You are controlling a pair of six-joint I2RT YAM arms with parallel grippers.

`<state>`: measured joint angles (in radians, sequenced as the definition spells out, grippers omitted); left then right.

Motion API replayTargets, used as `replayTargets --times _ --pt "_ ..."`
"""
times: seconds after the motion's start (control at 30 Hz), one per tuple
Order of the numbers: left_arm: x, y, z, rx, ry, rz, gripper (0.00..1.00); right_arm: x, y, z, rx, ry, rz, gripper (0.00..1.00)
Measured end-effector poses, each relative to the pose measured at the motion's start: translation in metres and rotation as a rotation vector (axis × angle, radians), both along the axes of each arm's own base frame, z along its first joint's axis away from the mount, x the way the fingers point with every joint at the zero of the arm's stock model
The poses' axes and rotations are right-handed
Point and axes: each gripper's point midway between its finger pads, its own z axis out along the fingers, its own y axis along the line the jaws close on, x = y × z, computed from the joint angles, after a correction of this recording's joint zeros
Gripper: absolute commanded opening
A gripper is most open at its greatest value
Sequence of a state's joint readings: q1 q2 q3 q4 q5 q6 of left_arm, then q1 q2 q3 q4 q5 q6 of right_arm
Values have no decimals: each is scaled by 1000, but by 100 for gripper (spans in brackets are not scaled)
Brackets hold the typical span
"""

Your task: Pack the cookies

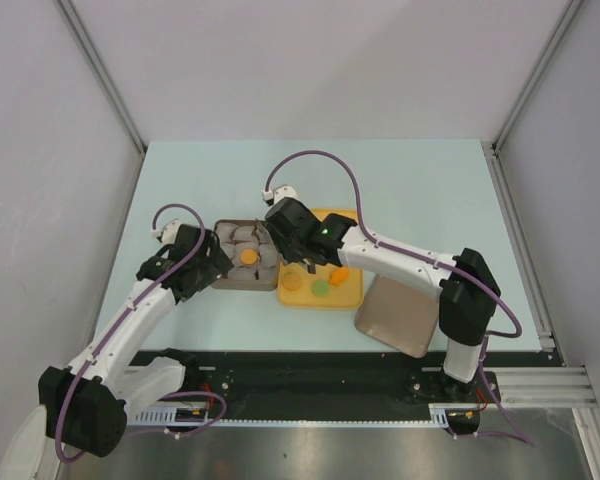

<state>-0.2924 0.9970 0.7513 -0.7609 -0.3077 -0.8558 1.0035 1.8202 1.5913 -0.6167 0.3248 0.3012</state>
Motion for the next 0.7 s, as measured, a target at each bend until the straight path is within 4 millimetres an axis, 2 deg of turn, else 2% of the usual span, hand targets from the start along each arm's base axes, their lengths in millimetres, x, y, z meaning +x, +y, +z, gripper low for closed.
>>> replayTargets --times 0.23,0.57,0.7 --pt "0 0 0 1 2 0 100 -1 -2 2 0 -4 -6 53" --pt "-1 0 -2 1 5 0 100 0 -4 6 6 -14 -18 53" --pt "-1 0 -2 1 5 0 100 3 -23 15 15 -33 -58 52"
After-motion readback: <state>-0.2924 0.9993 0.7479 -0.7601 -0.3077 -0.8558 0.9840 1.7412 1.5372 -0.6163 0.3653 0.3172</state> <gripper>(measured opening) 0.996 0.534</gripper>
